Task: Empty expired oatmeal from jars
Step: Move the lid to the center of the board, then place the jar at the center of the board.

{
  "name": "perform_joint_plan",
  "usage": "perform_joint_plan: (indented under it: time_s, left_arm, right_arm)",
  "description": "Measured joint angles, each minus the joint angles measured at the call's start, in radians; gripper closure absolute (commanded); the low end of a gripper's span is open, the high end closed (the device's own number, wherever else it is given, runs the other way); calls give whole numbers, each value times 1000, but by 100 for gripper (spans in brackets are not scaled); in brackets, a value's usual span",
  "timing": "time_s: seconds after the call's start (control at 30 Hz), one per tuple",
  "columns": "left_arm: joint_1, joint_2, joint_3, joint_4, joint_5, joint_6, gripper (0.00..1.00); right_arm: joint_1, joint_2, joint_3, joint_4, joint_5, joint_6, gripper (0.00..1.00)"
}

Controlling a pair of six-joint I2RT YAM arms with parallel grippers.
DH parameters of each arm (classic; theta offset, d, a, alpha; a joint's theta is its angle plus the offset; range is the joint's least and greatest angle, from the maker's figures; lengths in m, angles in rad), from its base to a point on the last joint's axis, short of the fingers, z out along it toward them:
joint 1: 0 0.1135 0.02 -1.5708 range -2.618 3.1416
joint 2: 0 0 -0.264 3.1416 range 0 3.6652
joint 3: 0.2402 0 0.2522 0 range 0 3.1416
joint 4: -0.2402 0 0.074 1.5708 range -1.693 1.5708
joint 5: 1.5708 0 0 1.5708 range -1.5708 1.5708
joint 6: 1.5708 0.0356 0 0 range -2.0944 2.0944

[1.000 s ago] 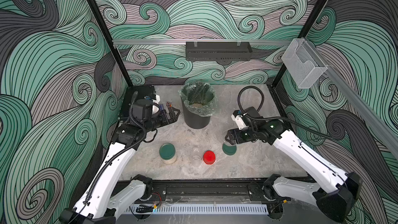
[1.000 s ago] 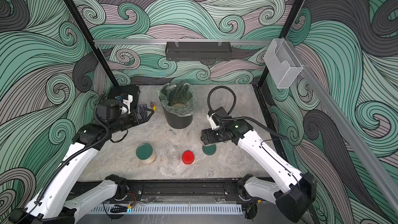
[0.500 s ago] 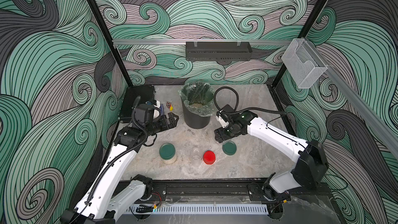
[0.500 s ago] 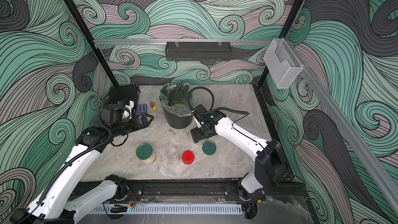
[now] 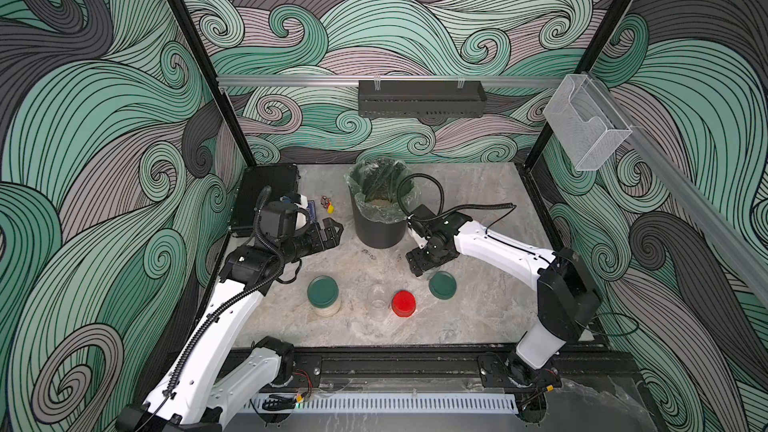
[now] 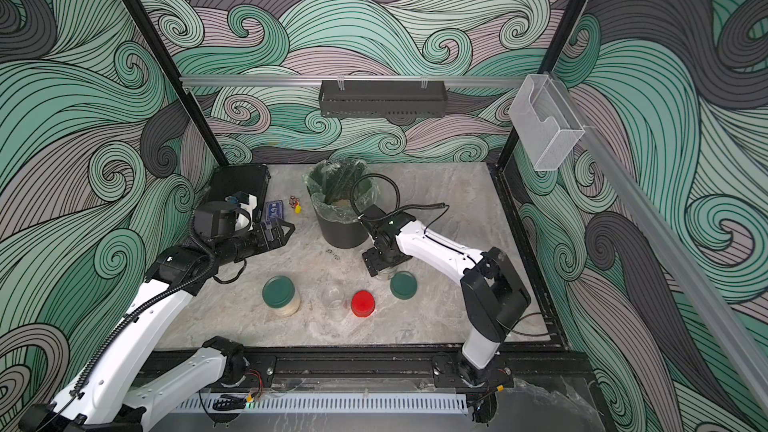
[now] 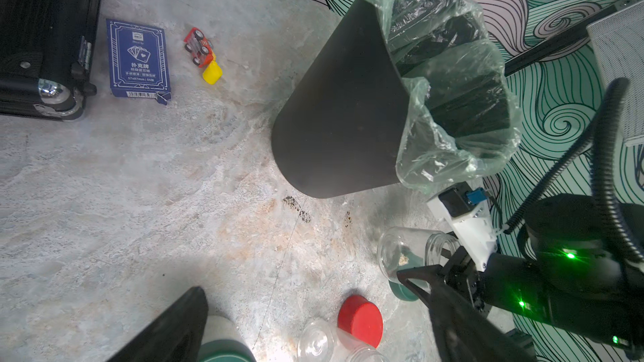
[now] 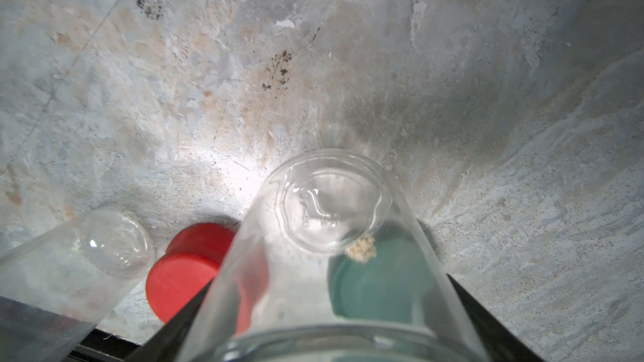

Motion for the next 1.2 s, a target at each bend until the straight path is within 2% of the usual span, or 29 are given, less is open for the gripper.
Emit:
perform_joint_plan:
  time_s: [0.53, 0.97, 1.1, 1.2]
  left_arm:
    - [2, -3, -12, -21, -13, 7, 1]
    - [2, -1, -12, -20, -13, 14, 1]
    - [2, -1, -13, -20, -13, 14, 1]
    - [2, -1, -15, -20, -13, 15, 1]
  right_arm:
    - [-6, 11, -50, 29, 28, 5, 68]
    - [-26, -161, -198, -17, 45, 39, 64]
    - [-43, -175, -225, -32, 50, 43, 62]
    - [-55, -173, -230, -35, 55, 42, 57]
